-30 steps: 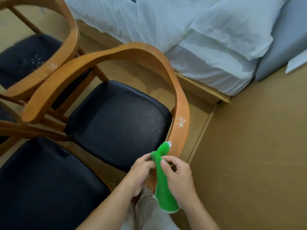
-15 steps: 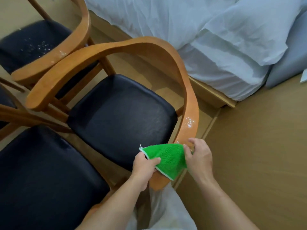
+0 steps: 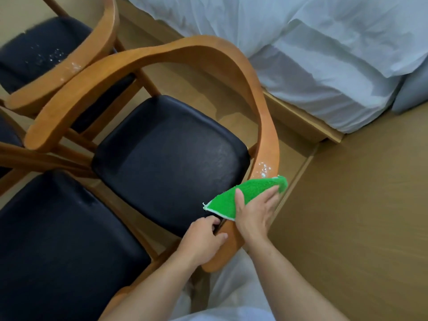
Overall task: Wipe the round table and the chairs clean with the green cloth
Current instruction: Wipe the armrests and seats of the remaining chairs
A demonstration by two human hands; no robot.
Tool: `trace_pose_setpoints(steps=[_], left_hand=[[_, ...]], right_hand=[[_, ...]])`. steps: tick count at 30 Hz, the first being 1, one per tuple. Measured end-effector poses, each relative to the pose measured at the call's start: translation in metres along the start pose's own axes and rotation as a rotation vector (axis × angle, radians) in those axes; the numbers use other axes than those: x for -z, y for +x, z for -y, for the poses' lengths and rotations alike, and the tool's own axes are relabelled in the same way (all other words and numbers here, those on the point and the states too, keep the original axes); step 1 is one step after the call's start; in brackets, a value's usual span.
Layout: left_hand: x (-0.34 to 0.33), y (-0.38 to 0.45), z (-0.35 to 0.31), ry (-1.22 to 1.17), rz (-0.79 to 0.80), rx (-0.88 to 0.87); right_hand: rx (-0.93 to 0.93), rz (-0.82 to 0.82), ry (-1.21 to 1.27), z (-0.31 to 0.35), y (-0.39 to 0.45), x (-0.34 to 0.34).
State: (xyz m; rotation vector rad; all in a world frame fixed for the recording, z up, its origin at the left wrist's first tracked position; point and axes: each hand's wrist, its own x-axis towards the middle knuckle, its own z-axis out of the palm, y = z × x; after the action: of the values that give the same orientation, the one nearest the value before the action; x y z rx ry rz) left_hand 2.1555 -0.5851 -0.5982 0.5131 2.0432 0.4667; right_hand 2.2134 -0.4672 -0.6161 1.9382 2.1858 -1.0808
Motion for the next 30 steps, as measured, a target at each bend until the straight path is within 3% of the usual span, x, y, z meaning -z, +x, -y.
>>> trace_pose_setpoints(steps=[6,10,15,19,25,30], left_hand=[[-0.008,-0.005,-0.003,0.051,0.054,-0.003],[-0.003,-0.010,0.008,0.056,0.063,0.039],[0.005,-0.012,0.013,0.080,0.089,0.041],[0.009,-0.009,0.008,0.112,0.126,0.033],[0.021,0.000,-0.003,0.189,0.231,0.072],[0.025,0.003,-0.024,0.383,0.305,0.065]], right_hand=[[0.256,0.071,-0.188,0.017,0.096,0.027],[0.340,0.089,-0.343,0.002,0.076,0.021],[0.317,0.075,-0.340,-0.030,-0.011,-0.007],[0.216,0.065,-0.325,-0.028,-0.026,-0.019],[0.130,-0.078,-0.254,0.005,0.044,-0.004],[0.219,-0.101,-0.266,0.045,0.140,0.019]])
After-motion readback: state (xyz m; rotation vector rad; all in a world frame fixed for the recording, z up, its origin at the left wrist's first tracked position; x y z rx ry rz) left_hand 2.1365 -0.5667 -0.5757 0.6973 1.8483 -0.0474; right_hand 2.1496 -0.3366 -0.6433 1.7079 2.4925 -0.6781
